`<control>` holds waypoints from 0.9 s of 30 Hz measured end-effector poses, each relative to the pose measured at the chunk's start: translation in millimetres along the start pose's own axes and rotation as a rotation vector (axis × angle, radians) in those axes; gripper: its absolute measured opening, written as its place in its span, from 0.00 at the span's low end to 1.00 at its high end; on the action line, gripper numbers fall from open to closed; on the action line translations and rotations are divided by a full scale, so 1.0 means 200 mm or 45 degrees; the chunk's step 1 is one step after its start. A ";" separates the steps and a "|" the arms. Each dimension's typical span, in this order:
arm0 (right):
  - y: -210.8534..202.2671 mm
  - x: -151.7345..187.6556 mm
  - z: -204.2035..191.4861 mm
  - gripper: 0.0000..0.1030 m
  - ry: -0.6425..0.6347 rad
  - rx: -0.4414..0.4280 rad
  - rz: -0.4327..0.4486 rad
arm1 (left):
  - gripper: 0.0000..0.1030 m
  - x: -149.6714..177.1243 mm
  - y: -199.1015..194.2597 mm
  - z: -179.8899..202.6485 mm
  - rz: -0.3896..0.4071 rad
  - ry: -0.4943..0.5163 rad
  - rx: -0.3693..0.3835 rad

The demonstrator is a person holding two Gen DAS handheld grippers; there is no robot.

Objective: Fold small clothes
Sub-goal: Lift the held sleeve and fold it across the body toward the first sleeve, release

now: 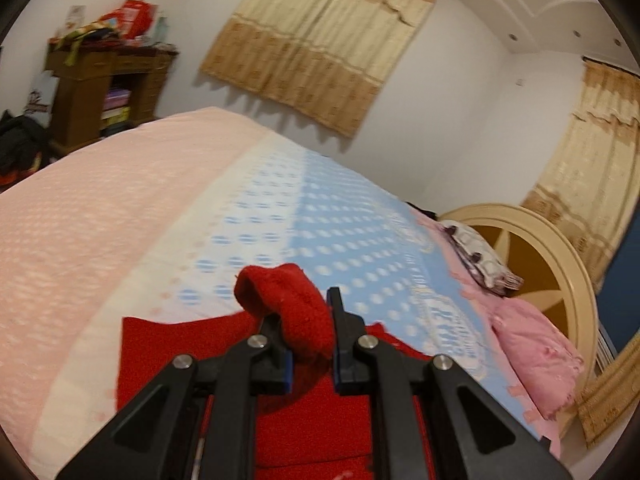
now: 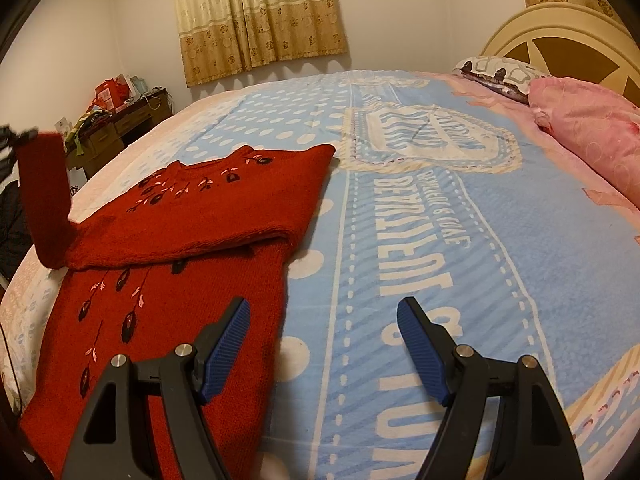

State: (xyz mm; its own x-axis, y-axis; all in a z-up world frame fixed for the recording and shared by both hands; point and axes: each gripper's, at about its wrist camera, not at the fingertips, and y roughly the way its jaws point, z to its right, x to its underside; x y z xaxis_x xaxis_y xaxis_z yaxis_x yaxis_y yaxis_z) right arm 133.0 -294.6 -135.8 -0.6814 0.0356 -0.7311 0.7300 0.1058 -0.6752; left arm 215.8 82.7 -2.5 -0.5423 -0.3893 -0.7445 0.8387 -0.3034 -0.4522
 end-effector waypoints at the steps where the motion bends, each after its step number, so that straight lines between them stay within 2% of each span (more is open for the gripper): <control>1: 0.00 0.00 0.00 0.74 -0.002 -0.002 -0.002 | 0.13 0.01 0.02 0.04 -0.007 0.010 0.019; 11: 0.01 0.00 -0.01 0.74 -0.005 -0.014 -0.022 | 0.13 0.08 0.22 0.41 -0.075 0.059 0.131; 17: 0.02 0.00 0.00 0.74 0.000 -0.018 -0.039 | 0.13 0.21 0.37 0.69 -0.124 0.147 0.196; 21: 0.03 0.00 0.00 0.74 -0.001 -0.022 -0.051 | 0.13 0.30 0.47 0.79 -0.173 0.179 0.207; 27: 0.05 0.00 0.00 0.74 -0.003 -0.030 -0.067 | 0.13 0.47 0.60 0.87 -0.242 0.296 0.142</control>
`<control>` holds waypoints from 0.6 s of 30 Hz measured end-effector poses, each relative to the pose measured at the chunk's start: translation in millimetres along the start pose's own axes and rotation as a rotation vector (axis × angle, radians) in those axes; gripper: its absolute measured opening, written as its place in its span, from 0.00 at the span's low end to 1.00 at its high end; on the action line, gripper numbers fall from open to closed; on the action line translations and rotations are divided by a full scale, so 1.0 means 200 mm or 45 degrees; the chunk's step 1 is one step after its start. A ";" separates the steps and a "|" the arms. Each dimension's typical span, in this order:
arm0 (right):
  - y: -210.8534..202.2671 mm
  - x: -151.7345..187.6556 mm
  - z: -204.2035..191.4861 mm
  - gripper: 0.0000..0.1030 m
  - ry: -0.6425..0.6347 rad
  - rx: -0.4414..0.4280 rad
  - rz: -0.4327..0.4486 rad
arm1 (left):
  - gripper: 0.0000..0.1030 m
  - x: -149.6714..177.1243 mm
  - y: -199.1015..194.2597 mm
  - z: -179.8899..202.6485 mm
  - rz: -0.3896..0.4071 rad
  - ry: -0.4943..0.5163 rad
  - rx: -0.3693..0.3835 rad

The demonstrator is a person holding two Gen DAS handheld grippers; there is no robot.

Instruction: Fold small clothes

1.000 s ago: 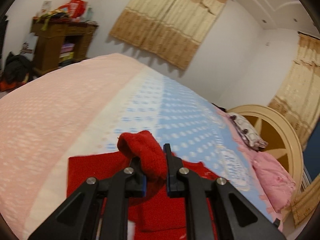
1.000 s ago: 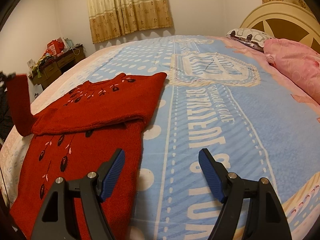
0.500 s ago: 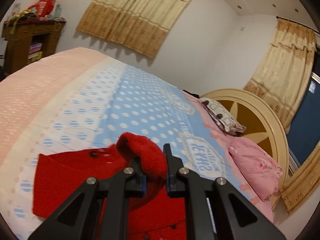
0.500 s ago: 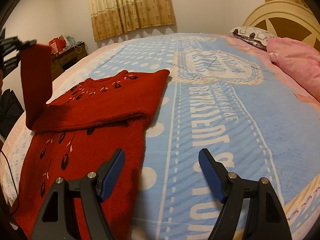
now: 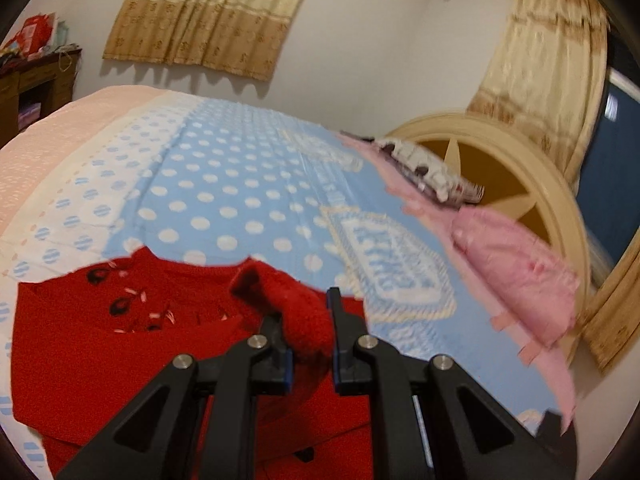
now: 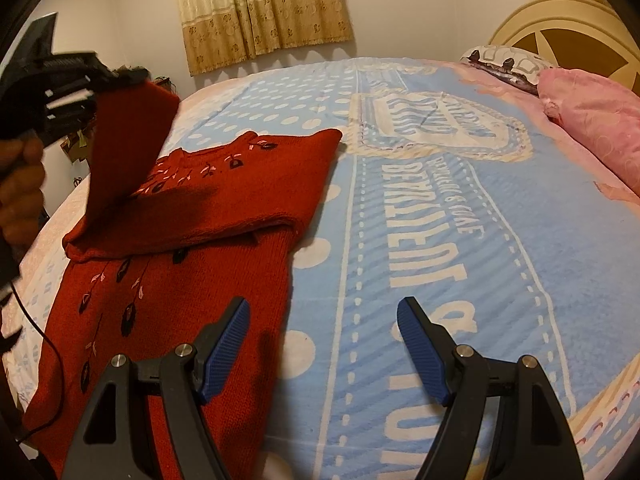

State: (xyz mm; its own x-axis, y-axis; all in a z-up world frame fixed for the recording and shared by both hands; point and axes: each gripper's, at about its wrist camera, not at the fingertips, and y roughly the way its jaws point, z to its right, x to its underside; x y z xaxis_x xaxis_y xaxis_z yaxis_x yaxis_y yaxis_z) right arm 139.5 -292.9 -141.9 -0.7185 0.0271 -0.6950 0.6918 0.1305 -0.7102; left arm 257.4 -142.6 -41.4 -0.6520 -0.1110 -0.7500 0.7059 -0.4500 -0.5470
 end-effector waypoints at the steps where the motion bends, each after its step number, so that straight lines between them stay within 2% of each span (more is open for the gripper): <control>1: 0.00 0.00 0.00 0.74 0.000 -0.001 -0.004 | 0.13 0.02 0.02 0.01 -0.012 0.021 -0.013; 4: 0.01 0.00 0.00 0.74 0.002 -0.001 -0.016 | 0.17 0.09 0.12 0.08 -0.075 0.122 -0.074; 6: 0.02 0.00 0.00 0.74 0.006 -0.003 -0.023 | 0.33 0.12 0.15 0.11 -0.110 0.184 -0.094; 7: 0.02 0.00 0.00 0.74 0.008 -0.005 -0.026 | 0.37 0.14 0.15 0.13 -0.119 0.222 -0.100; 9: 0.02 0.00 0.01 0.74 0.014 -0.012 -0.032 | 0.57 0.16 0.12 0.15 -0.090 0.283 -0.117; 14: 0.03 0.00 0.01 0.74 0.019 -0.020 -0.039 | 0.72 0.22 -0.04 0.14 -0.041 0.470 -0.174; 17: 0.03 0.00 0.01 0.74 0.021 -0.022 -0.041 | 0.81 0.27 -0.11 0.03 -0.040 0.545 -0.268; 18: 0.03 0.00 0.01 0.74 0.025 -0.026 -0.041 | 0.81 0.29 -0.15 -0.05 -0.057 0.558 -0.329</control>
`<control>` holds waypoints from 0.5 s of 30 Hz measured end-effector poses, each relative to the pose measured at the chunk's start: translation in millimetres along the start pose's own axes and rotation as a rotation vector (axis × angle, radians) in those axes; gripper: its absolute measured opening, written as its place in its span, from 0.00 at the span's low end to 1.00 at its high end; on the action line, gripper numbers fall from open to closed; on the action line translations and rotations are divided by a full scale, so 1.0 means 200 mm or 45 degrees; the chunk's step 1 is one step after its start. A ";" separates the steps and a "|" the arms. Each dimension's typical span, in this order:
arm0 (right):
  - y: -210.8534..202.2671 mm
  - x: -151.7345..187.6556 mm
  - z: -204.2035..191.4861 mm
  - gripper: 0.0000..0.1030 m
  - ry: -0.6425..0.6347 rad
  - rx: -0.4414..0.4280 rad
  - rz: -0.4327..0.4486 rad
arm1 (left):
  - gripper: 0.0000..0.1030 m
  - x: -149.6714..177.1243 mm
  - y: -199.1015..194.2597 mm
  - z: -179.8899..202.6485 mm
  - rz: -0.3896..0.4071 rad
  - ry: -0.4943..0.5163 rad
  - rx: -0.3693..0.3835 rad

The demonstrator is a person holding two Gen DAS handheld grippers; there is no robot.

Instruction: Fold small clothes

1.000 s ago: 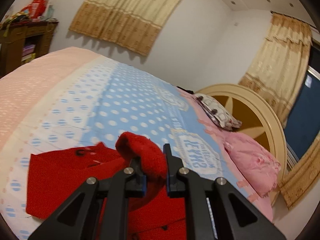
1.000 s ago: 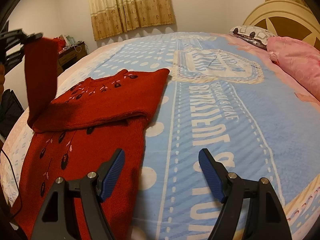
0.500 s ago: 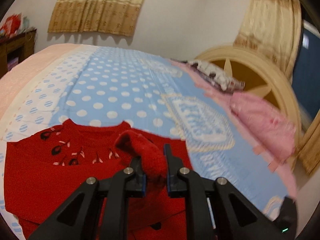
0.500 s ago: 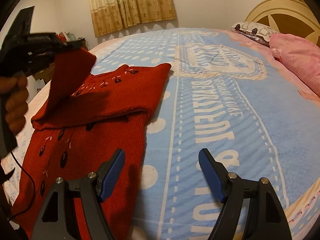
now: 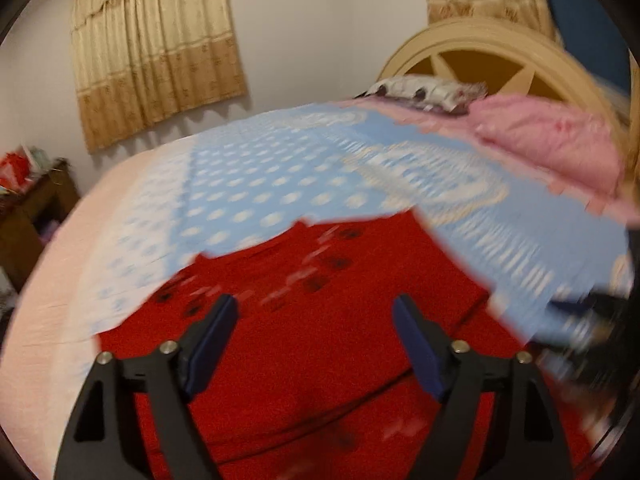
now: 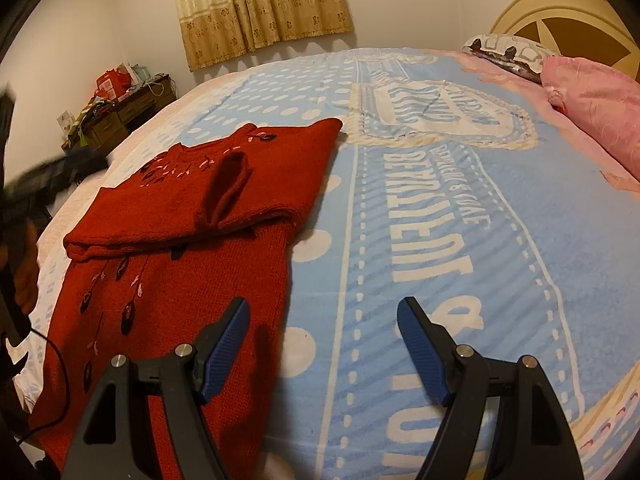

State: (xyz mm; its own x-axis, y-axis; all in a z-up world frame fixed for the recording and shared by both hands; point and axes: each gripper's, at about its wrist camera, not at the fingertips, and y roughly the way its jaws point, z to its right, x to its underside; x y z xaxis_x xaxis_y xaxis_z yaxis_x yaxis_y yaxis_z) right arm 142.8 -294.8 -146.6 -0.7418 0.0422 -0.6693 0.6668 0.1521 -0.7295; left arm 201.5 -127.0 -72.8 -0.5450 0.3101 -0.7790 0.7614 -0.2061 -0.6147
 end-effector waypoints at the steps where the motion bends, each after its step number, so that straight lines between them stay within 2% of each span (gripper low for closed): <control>1: 0.00 0.00 0.00 0.74 0.006 -0.007 0.001 | 0.81 0.05 -0.01 -0.06 -0.023 0.000 -0.045; 6: -0.03 0.00 0.02 0.74 0.033 -0.042 0.039 | 0.81 0.27 -0.04 -0.42 -0.146 -0.090 -0.230; 7: -0.05 -0.01 0.02 0.74 0.041 -0.041 0.068 | 0.81 0.31 -0.06 -0.46 -0.151 -0.113 -0.241; 9: -0.10 -0.01 0.01 0.74 0.042 -0.047 0.143 | 0.81 0.40 -0.08 -0.57 -0.166 -0.195 -0.236; 11: -0.15 -0.02 -0.03 0.74 0.014 -0.118 0.200 | 0.81 0.47 -0.08 -0.62 -0.183 -0.261 -0.214; 15: -0.10 -0.14 -0.14 0.74 0.021 -0.253 0.101 | 0.81 0.51 -0.01 -0.63 -0.195 -0.292 -0.192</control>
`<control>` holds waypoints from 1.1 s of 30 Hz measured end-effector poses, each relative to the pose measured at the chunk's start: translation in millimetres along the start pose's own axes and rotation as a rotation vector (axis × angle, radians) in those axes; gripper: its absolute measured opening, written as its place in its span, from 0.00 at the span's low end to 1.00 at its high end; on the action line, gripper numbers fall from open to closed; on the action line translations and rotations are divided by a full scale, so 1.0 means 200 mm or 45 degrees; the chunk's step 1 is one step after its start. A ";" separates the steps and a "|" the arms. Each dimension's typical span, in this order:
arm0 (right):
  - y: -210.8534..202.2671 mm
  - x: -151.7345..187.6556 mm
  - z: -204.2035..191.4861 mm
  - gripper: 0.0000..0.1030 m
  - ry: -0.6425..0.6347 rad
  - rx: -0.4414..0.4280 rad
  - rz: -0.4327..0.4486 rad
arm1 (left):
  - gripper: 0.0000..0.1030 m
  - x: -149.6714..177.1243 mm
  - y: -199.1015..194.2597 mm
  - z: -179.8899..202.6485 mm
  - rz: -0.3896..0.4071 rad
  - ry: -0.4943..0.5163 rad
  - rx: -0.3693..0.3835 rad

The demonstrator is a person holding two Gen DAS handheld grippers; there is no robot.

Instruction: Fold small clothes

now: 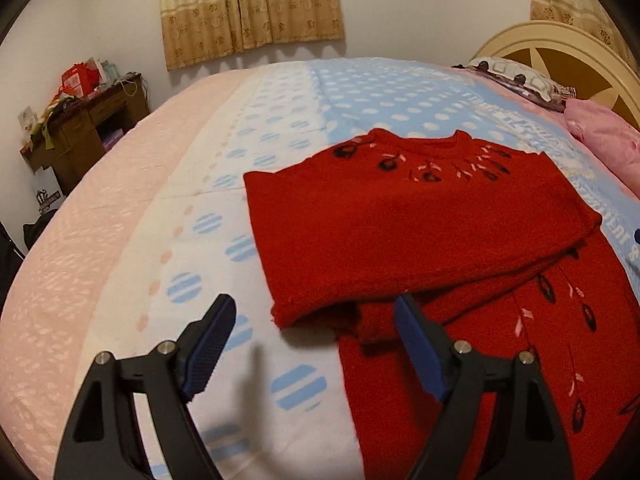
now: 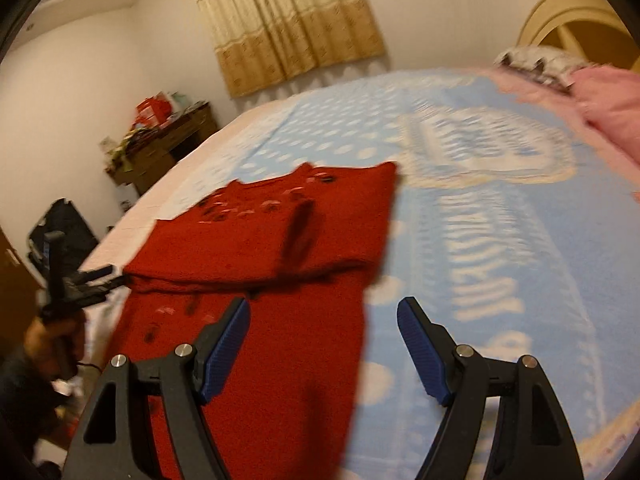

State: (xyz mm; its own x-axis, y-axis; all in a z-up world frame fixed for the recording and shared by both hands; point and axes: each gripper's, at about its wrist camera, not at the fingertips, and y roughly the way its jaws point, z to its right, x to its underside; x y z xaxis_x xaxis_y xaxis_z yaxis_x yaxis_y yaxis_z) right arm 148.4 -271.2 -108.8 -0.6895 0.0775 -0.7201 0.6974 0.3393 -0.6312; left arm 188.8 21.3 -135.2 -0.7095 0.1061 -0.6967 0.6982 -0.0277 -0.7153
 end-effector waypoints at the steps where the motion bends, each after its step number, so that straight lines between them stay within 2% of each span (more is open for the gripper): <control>1: 0.03 -0.05 -0.03 0.74 -0.005 -0.022 -0.003 | 0.81 -0.01 0.02 0.01 -0.003 0.003 0.001; 5: 0.20 -0.19 -0.11 0.74 -0.010 -0.055 -0.056 | 0.85 0.02 0.11 0.00 -0.056 -0.002 -0.011; 9: 0.43 -0.23 -0.14 0.74 -0.025 -0.008 -0.159 | 0.86 0.07 0.10 -0.06 -0.025 -0.091 0.064; 12: 0.57 -0.22 -0.12 0.58 -0.010 0.030 -0.224 | 0.91 0.10 0.10 -0.11 -0.013 -0.160 0.112; 14: 0.60 -0.21 -0.12 0.31 -0.027 0.046 -0.222 | 0.93 0.10 0.11 -0.11 -0.008 -0.170 0.108; 17: 0.60 -0.21 -0.14 0.09 -0.051 0.028 -0.231 | 0.96 0.10 0.12 -0.11 -0.004 -0.173 0.094; 20: 0.53 -0.24 -0.16 0.08 -0.101 0.065 -0.170 | 0.97 0.10 0.13 -0.13 0.000 -0.197 0.114; 26: 0.43 -0.32 -0.08 0.07 -0.063 0.121 -0.092 | 0.98 0.10 0.13 -0.13 -0.003 -0.197 0.098; 33: 0.43 -0.31 -0.01 0.07 -0.051 0.138 -0.104 | 0.98 0.10 0.12 -0.13 0.013 -0.206 0.079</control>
State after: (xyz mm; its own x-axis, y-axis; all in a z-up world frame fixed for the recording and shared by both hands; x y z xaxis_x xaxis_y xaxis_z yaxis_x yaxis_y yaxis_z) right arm 250.2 -244.5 -116.8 -0.7379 0.0159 -0.6747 0.6579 0.2395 -0.7140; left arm 193.6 49.3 -165.3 -0.7118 -0.0556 -0.7002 0.7020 -0.0900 -0.7065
